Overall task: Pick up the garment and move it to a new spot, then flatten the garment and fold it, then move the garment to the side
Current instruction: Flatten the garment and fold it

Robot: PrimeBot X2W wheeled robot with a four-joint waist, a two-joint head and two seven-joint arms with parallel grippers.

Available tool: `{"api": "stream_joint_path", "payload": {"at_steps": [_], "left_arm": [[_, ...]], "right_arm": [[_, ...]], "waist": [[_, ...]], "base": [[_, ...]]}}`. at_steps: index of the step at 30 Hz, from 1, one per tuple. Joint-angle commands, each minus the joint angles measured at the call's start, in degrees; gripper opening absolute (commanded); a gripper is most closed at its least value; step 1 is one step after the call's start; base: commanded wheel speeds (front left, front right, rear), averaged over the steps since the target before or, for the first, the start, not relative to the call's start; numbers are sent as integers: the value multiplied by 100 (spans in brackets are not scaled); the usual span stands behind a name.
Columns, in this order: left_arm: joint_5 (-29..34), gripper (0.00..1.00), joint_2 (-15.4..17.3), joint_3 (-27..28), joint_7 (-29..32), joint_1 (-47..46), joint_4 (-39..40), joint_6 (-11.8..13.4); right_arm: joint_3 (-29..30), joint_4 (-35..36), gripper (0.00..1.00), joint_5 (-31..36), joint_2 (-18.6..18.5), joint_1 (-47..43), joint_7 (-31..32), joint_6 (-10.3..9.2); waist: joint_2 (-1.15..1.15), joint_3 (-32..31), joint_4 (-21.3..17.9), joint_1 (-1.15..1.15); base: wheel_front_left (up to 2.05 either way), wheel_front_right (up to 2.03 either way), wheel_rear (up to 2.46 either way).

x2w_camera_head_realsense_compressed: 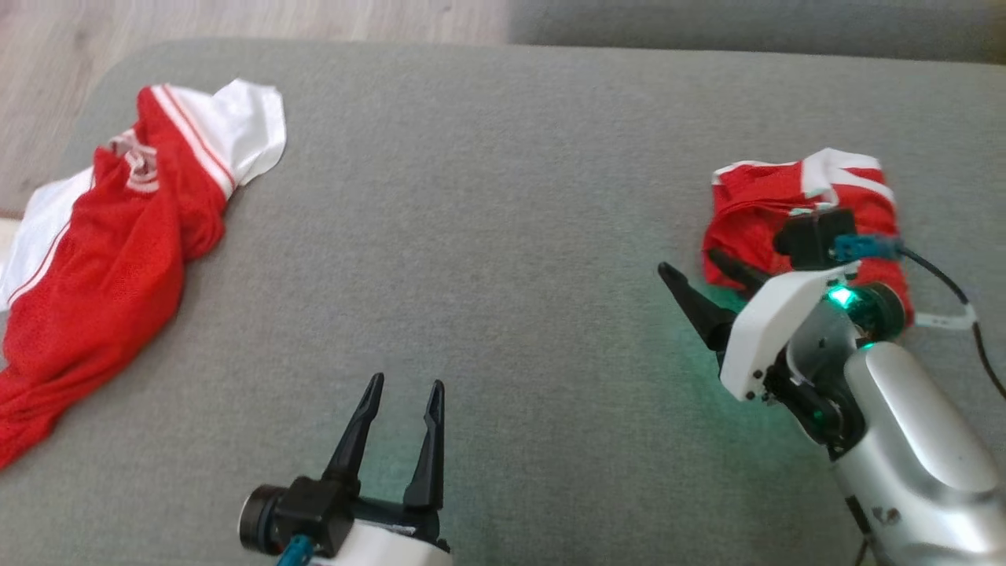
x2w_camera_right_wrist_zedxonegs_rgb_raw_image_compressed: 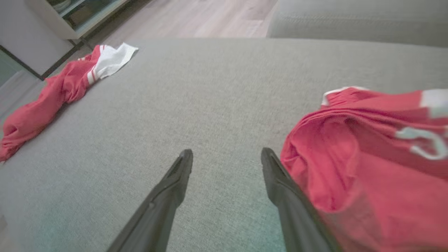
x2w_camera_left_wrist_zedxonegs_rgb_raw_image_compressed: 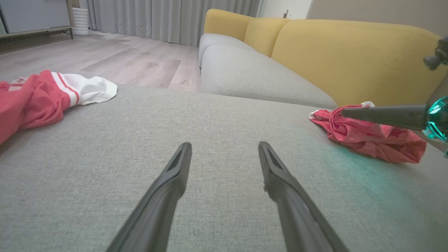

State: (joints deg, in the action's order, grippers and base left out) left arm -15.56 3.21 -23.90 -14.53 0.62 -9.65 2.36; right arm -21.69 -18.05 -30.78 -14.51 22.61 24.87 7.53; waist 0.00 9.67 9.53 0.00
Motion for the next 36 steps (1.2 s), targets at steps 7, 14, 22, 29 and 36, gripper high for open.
{"api": "stream_joint_path", "payload": {"at_steps": [7,14,22,29,36], "left_arm": [[-6,100,-33,260,-47,184,143,81],[40,100,-33,313,-47,297,225,75],[100,100,-33,246,-47,110,250,-8],[34,100,-33,158,-47,3,232,0],[-51,100,-33,76,-47,-115,234,29]], "right_arm": [[253,689,100,319,-206,-292,-843,-4],[1285,709,77,1204,-185,-788,-1403,-4],[1913,255,0,1637,-9,-459,-1321,-4],[1946,-404,0,1689,-79,24,-827,-4],[1724,-877,0,1669,-310,404,-88,-4]], "waist": [[0,-329,-280,0],[0,-383,-429,0],[0,-95,-285,0],[0,116,-1,0],[0,237,238,0]], "base": [[0,0,0],[0,0,0],[0,0,0],[0,0,0],[0,0,0]]}}
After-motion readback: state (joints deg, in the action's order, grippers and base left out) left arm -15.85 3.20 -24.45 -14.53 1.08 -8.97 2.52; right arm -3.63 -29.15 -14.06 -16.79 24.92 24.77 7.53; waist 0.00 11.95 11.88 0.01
